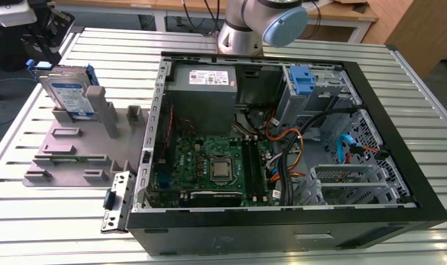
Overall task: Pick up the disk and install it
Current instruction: 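Reach for the disk, then pick up the disk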
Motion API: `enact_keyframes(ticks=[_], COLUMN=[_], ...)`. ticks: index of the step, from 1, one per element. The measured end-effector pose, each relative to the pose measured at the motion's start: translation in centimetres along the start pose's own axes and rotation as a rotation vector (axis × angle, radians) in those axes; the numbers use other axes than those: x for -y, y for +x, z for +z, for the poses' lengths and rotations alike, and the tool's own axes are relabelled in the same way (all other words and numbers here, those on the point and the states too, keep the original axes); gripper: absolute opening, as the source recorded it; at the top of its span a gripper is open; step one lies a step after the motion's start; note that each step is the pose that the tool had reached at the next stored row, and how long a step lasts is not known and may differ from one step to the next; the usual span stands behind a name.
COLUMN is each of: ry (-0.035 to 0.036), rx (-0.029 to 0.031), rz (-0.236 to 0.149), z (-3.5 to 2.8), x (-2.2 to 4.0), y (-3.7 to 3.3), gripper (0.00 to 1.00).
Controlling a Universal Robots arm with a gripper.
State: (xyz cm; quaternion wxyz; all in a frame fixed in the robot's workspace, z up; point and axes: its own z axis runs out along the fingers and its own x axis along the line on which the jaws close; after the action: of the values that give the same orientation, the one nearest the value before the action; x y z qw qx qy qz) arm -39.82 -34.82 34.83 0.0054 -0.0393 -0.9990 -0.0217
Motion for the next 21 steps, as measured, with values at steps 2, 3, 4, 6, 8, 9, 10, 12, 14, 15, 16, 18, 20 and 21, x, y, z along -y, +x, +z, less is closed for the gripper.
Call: enact_keyframes(ticks=[2,3,4,6,8,9,10,12,14,15,16,18,20,21], ry=[0.0000,0.0001,0.0001,0.0001,0.0000,0.0000,0.0000,0.0001,0.0000,0.0001,0.0001,0.0000,0.0001,0.0000], rx=[0.0000,-0.0001,0.0000,-0.0001,0.0001,0.0000,0.0000,-0.0001,0.0000,-0.0001,0.0000,0.0000,0.0000,0.0000], rz=[0.000,0.000,0.000,0.000,0.000,0.000,0.000,0.000,0.000,0.000,0.000,0.000,0.000,0.000], z=[0.02,0.02,0.02,0.02,0.02,-0.01,-0.05,-0.05,-0.05,-0.08,-0.10,-0.11,-0.11,-0.11], x=[-0.04,-0.05,-0.05,-0.06,-0.06,-0.06,-0.06,-0.06,-0.06,-0.06,-0.06,-0.06,-0.06,-0.06], y=[0.03,0.03,0.03,0.03,0.03,0.03,0.03,0.03,0.03,0.03,0.03,0.03,0.03,0.03], gripper=[0.11,0.11,0.11,0.11,0.11,0.11,0.11,0.11,0.11,0.11,0.11,0.11,0.11,0.11])
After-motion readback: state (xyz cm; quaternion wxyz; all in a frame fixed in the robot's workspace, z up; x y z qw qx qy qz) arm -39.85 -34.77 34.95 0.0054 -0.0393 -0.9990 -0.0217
